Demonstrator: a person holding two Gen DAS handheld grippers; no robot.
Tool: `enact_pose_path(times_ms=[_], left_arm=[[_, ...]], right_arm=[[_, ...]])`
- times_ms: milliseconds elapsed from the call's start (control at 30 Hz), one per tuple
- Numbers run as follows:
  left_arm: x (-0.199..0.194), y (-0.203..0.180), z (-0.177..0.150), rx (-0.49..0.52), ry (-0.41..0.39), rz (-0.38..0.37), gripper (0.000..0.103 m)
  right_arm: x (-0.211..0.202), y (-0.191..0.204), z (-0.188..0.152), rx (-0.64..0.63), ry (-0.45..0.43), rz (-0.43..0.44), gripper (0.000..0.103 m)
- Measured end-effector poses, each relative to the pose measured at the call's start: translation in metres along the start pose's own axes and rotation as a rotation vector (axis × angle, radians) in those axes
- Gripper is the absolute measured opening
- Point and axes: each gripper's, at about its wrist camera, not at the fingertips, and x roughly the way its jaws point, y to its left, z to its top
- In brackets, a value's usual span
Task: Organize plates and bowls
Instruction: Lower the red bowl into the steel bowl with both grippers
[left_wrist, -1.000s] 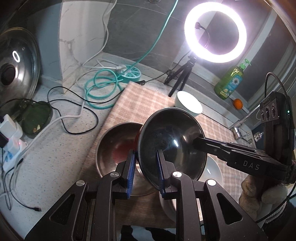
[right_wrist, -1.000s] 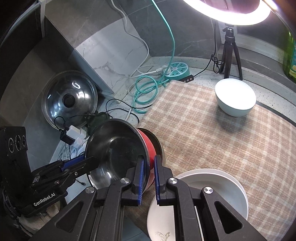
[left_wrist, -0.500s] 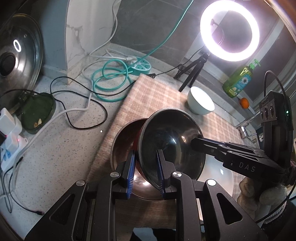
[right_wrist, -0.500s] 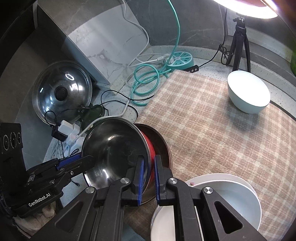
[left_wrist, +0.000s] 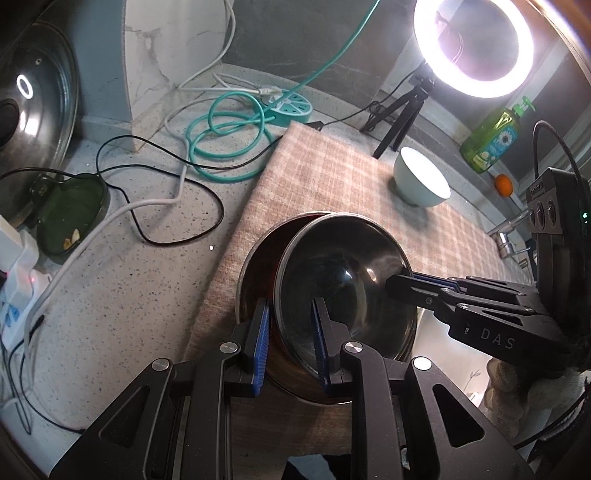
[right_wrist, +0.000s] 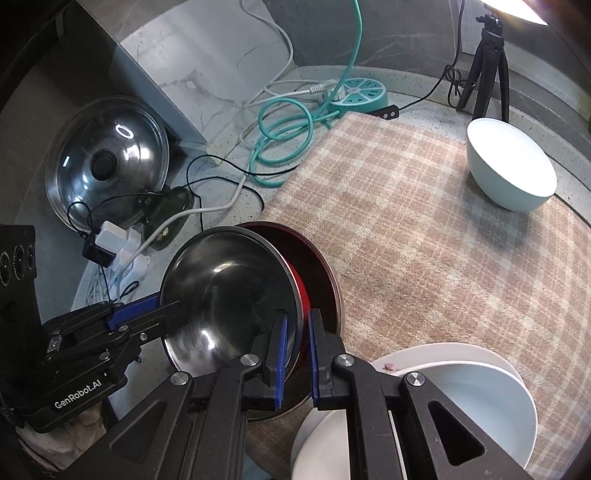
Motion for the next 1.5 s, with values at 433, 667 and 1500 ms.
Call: enact_pose_path(times_ms=[433, 667, 1500], left_arm=[[0.015, -0.010, 0.004, 0.119, 0.046, 0.086, 0.020], [0.022, -0.012, 0.004, 0.142, 0.064, 0.097, 0.020], [0.027, -0.016, 0.006, 0.205, 0.093, 0.126, 0.020]], right_arm=[[0.011, 0.004, 0.001, -0.040, 0.039, -0.037, 0.010], [0.013, 0.005, 0.003, -0.060, 0.055, -0.062, 0.010], [0.020, 0.017, 0.011, -0.136, 0.124, -0.114, 0.013]])
